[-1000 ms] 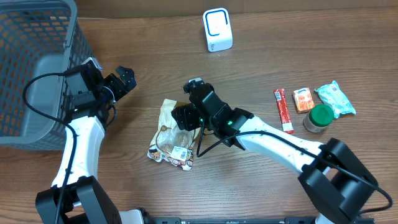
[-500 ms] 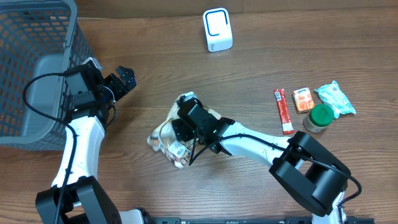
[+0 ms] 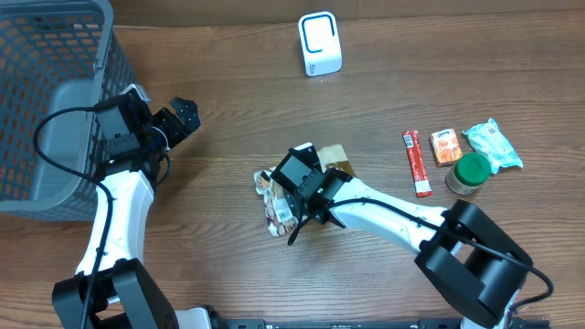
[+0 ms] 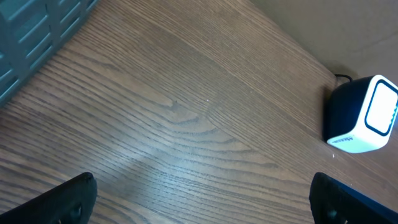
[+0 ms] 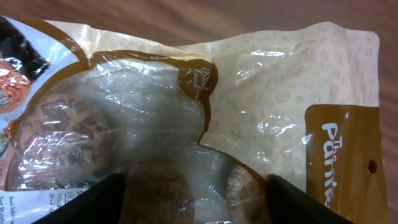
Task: Scan the item barcode
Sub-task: 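Move the right gripper to the Pantree snack bag and grasp it, then bring the left gripper to the bag's left edge and grasp it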
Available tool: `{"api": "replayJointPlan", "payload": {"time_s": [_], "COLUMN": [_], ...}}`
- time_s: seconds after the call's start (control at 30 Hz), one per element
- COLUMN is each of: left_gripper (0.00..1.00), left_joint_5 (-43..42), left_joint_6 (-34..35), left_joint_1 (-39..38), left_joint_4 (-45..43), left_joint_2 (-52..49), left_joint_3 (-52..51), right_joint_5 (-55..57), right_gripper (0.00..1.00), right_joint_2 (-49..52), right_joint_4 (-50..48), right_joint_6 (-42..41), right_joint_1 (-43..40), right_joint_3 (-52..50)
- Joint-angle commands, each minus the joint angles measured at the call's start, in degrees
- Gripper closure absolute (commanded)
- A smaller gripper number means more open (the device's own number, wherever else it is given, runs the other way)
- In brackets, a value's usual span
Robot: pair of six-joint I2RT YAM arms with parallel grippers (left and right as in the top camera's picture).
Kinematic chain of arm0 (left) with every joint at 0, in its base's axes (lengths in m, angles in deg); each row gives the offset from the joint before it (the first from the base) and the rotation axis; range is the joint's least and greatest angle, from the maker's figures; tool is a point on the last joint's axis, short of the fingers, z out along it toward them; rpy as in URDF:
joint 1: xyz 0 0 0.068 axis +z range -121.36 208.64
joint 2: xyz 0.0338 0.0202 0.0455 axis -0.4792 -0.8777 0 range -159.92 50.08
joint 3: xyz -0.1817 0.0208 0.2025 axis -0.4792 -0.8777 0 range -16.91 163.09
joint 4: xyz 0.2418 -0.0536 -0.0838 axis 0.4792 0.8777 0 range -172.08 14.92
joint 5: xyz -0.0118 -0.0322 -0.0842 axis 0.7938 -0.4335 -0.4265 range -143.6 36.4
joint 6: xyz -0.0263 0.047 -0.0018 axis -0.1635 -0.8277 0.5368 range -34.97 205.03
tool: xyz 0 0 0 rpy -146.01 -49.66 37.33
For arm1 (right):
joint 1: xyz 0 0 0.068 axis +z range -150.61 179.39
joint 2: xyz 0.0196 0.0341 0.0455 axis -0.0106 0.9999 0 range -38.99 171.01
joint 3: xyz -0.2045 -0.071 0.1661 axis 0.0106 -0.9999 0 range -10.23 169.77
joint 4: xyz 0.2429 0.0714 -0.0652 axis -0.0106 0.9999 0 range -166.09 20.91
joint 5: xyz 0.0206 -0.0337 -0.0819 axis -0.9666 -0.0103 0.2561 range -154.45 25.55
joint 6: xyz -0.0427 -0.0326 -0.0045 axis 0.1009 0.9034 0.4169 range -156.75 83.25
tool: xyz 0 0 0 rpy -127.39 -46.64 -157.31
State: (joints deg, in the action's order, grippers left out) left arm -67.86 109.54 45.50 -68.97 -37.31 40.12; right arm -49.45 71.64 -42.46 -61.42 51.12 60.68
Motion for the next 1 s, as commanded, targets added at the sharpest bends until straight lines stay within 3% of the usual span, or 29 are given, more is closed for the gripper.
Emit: {"api": "replayJointPlan", "payload": {"time_s": [0.0,0.2,0.33,0.4,0.6,0.97], "left_gripper": [0.00,0.00,0.00,0.00,0.00,0.00], "left_joint_5": [0.90,0.90,0.90,0.90,0.90,0.92], "left_joint_6": [0.81,0.81,0.81,0.81,0.81,0.81], "left_joint_1": [-0.02,-0.02,-0.02,-0.02,-0.02,-0.02], "left_joint_4": [0.15,0.15,0.15,0.15,0.15,0.15], "left_joint_2": [0.50,0.50,0.50,0.50,0.50,0.50], "left_joint_3": [-0.22,-0.22,-0.22,-0.22,-0.22,-0.22], "right_joint_5": [-0.13,-0.04,-0.07,-1.70,-19.37,-19.89], "right_gripper": [0.25,0.21,0.04,0.01,0.01,0.01], "right_joint_2": [-3.63,-9.79,-13.79,-14.32,-12.68,-10.16], "right_joint_4": [2.80,6.27,9.01,11.28,12.11,7.98], "right_joint_6": [-0.46,-0.39,-0.35,1.09,10.38,9.70], "right_joint_1": [-0.42,-0.74,-2.89,-4.85,-12.35,-15.41], "right_joint_3": [-0.66,-0.66,-0.66,-0.66,-2.12,-6.01]}}
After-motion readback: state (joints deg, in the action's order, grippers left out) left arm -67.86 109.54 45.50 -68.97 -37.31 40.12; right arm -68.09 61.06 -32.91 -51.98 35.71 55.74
